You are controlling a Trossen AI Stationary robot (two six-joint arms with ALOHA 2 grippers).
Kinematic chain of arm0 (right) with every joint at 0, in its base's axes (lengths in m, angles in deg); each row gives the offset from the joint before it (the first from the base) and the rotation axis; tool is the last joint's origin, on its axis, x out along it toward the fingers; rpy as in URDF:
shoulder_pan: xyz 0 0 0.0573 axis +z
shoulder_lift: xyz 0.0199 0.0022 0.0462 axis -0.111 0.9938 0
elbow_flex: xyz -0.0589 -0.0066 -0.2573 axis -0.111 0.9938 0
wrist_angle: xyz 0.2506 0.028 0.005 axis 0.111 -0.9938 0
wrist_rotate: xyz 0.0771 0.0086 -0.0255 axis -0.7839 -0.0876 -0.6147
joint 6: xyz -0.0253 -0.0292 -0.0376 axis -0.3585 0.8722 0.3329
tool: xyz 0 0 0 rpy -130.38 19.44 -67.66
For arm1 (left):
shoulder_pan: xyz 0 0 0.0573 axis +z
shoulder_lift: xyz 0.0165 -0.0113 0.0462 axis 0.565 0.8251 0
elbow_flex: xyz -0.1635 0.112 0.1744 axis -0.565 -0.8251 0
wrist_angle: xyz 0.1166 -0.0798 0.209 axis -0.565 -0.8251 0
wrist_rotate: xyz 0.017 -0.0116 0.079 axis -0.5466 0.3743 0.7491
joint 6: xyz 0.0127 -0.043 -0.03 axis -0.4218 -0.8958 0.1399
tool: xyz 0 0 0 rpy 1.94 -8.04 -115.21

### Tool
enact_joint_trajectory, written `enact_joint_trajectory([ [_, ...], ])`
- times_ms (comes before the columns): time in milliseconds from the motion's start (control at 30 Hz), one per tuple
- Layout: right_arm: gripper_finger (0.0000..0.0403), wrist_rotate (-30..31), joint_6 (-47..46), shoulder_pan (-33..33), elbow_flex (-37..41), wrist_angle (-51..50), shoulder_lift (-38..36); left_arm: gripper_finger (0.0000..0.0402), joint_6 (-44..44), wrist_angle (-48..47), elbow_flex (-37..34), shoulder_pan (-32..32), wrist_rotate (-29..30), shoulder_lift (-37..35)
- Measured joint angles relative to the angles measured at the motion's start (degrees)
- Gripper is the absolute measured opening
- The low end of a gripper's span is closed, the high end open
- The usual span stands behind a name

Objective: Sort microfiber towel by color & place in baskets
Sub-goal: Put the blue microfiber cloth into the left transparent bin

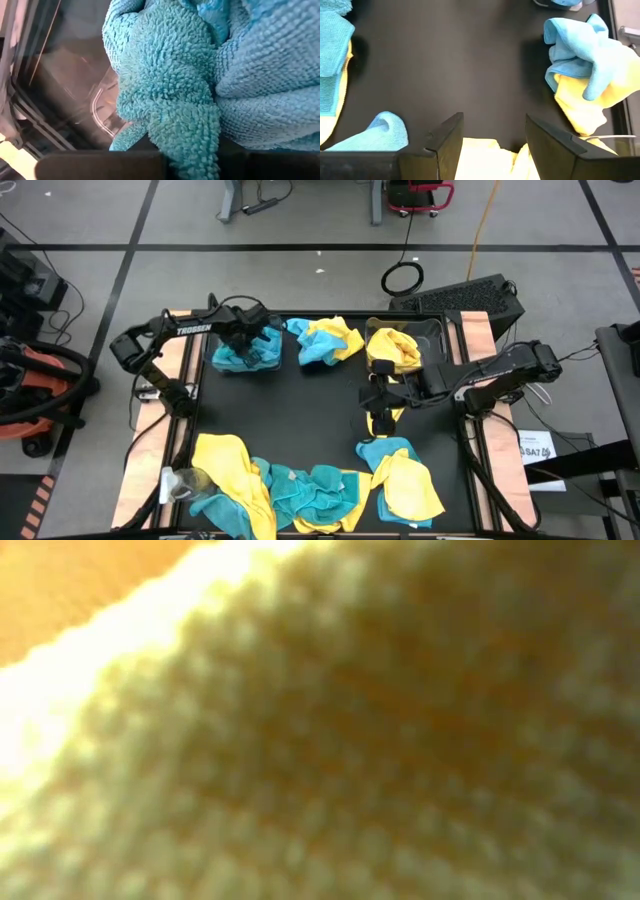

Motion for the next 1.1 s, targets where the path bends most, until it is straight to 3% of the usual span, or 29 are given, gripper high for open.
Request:
enact_joint_trajectory([
  [167,0.0203,0.8,-0.1,0.4,0.0,0.0,0.0,0.0064,0.7,0.0,0.0,0.0,-0.4,-0.4],
  [467,0.0203,0.8,-0.4,0.4,0.0,0.0,0.0,0.0191,1.0,-2.0,1.2,-0.1,-1.0,-5.9],
  [633,0.0203,0.8,-0.4,0.4,0.0,0.0,0.0,0.0240,1.0,-3.7,1.6,-0.1,-2.0,-11.6],
  [800,0.0203,0.8,-0.3,0.4,0.0,0.1,0.0,0.0261,1.0,-5.0,1.6,-0.1,-3.5,-17.4],
  [1100,0.0203,0.8,-0.2,0.4,0.0,1.1,0.0,0.0262,-0.7,-10.4,1.7,-0.1,-3.4,-24.2],
])
